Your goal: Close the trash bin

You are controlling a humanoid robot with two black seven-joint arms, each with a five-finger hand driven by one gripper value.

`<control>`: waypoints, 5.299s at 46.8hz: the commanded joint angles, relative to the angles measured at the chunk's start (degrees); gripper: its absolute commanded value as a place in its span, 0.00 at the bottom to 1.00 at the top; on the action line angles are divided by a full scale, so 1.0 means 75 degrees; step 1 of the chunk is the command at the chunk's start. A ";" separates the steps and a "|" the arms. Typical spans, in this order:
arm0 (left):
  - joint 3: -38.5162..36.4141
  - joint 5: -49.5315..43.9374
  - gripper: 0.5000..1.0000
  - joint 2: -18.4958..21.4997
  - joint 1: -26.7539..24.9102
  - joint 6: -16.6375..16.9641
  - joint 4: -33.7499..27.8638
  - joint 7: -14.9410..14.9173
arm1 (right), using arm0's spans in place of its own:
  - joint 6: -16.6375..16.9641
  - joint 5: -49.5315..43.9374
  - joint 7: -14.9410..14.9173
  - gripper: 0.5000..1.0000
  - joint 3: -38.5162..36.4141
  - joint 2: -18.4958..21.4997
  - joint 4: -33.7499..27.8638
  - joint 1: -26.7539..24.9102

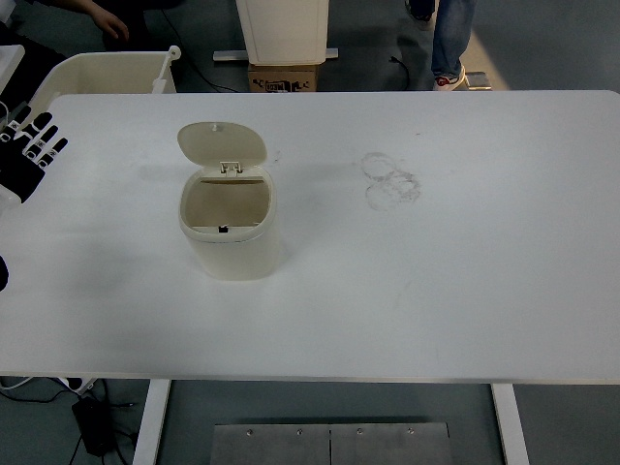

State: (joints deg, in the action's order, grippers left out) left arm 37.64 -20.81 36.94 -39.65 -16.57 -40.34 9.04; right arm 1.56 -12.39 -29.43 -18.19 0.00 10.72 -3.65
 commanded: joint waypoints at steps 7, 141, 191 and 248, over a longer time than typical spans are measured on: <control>0.0009 -0.0015 1.00 0.0359 -0.0010 0.0310 -0.0633 0.0002 | 0.0003 0.0000 -0.0001 0.98 -0.0001 0.0000 0.0001 0.0018; -1.2050 0.0970 1.00 -0.1445 -1.1483 0.0873 -0.5543 -0.1779 | -0.0008 0.0000 0.0011 0.98 -0.0001 0.0000 0.0001 0.0041; -1.2378 0.0395 1.00 -0.1445 -1.1659 0.1131 -0.6856 -0.1803 | 0.0003 -0.0012 0.0011 0.99 -0.0001 0.0000 0.0001 0.0100; -1.2624 0.0360 1.00 -0.1316 -1.1553 0.1330 -0.7348 -0.1779 | -0.0008 -0.0012 0.0011 0.98 -0.0001 0.0000 0.0001 0.0170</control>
State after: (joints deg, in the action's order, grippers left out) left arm -57.05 -18.11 27.04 -126.42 -6.66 -95.45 -4.35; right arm 1.56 -12.48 -29.36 -18.19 0.00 10.72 -2.37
